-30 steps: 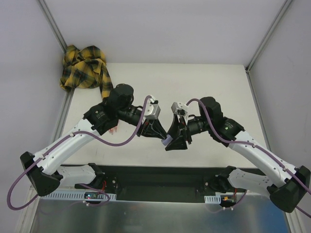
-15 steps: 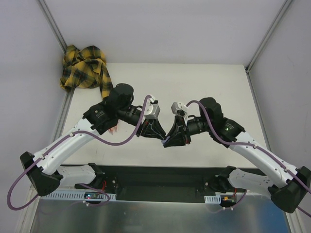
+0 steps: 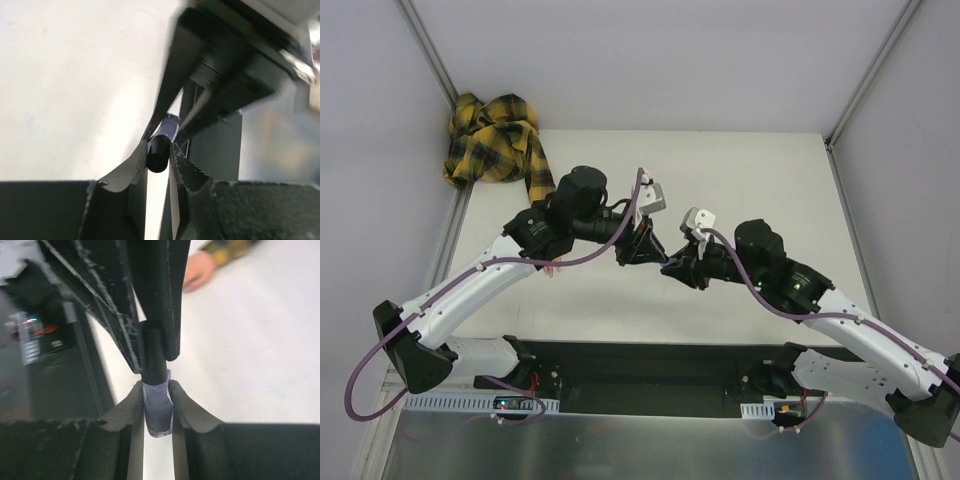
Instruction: Paint the nails
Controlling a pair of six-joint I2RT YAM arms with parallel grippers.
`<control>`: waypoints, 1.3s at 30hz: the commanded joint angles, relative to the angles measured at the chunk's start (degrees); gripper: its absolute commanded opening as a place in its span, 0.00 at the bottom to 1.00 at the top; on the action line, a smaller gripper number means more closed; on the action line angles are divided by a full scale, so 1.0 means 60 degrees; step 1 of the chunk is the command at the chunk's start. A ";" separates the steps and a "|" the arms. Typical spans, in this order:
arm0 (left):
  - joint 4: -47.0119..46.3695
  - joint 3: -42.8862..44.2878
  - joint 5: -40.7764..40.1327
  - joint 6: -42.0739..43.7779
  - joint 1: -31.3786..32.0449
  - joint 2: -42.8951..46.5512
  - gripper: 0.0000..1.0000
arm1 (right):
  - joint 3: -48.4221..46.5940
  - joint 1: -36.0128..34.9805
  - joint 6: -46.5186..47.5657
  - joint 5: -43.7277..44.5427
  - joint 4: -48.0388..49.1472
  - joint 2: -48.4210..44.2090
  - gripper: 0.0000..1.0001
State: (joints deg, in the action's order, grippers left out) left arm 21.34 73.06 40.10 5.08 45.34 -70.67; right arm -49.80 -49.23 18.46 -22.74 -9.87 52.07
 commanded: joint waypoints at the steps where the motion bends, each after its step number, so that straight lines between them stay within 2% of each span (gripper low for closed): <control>1: -0.0393 0.0918 -0.3573 -0.3142 -0.0057 -0.0348 0.00 | -0.0049 -0.0903 0.0569 0.5892 0.1144 -0.0096 0.00; 3: -0.0408 0.1269 -0.3548 -0.4384 -0.0028 -0.0568 0.00 | 0.0009 -0.1563 0.1066 0.7312 0.1496 0.0094 0.00; 4: -0.0408 0.1387 -0.3577 -0.4682 0.0030 -0.0787 0.00 | 0.0009 -0.1696 0.1113 0.7567 0.1846 0.0269 0.00; 6: -0.0393 0.1621 -0.3811 -0.5137 0.0060 -0.0935 0.00 | -0.0034 -0.1770 0.1099 0.7541 0.1981 0.0417 0.00; 11: -0.0408 0.1711 -0.4076 -0.5109 0.0031 -0.0819 0.00 | 0.0038 -0.1770 0.0967 0.6897 0.1967 0.0243 0.00; 14: -0.0539 0.1681 -0.3681 -0.5110 -0.0042 -0.0614 0.21 | 0.0111 -0.1712 0.0806 0.6384 0.1733 -0.0079 0.00; 15: -0.0728 0.1594 -0.3433 -0.4994 -0.0057 -0.0556 0.39 | 0.0126 -0.1654 0.0718 0.5934 0.1689 -0.0167 0.00; 19: -0.1998 0.0732 -0.2788 -0.4729 -0.0174 0.0218 0.74 | 0.0170 -0.0865 0.0074 0.4322 0.1162 -0.0724 0.00; 21: -0.2996 -0.0231 -0.2117 -0.4772 -0.0262 0.0774 0.82 | 0.0156 -0.0570 -0.0248 0.3018 0.0914 -0.0928 0.00; 22: -0.4320 -0.0600 -0.1663 -0.4816 -0.0291 0.0923 0.88 | 0.0141 -0.0221 -0.0394 0.2622 0.0840 -0.1017 0.00; 23: -0.5001 -0.0937 -0.1223 -0.5005 -0.0320 0.1055 0.90 | 0.0097 -0.0029 -0.0541 0.1574 0.0796 -0.1061 0.00; 24: -0.5631 -0.1521 -0.0784 -0.5138 -0.0335 0.1129 0.91 | 0.0068 0.0249 -0.0890 0.0853 0.0737 -0.1076 0.00; 25: -0.7073 -0.1788 0.0105 -0.5313 -0.0335 0.1173 0.92 | -0.0092 0.0788 -0.1082 0.0135 0.0708 -0.1062 0.00; 26: -0.7667 -0.2022 0.0419 -0.5779 -0.0335 0.1145 0.92 | -0.0137 0.1025 -0.1287 -0.1075 0.0722 -0.1033 0.00; 29: -0.9569 -0.2507 0.1197 -0.6455 -0.0336 0.0911 0.90 | -0.0371 0.1452 -0.1889 -0.2576 0.0838 -0.0930 0.00; 32: -1.0744 -0.2640 0.1475 -0.6924 -0.0350 0.0662 0.84 | -0.0445 0.1584 -0.2299 -0.3020 0.0956 -0.0930 0.00; 35: -1.1100 -0.2494 0.1841 -0.7247 -0.0350 0.0310 0.77 | -0.0401 0.1716 -0.2724 -0.3342 0.1409 -0.0988 0.00; 36: -1.1333 -0.2479 0.1930 -0.7350 -0.0350 0.0135 0.71 | -0.0416 0.1731 -0.2797 -0.3358 0.1541 -0.0989 0.00; 39: -1.1715 -0.2464 0.2134 -0.7716 -0.0350 -0.0100 0.66 | -0.0416 0.1775 -0.2842 -0.3300 0.1586 -0.1032 0.00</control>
State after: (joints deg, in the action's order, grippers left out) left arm -38.17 57.21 47.81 -36.91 43.64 -69.91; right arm -49.10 -39.18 4.43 -37.82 -5.30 46.87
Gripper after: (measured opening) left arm 0.685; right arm 0.232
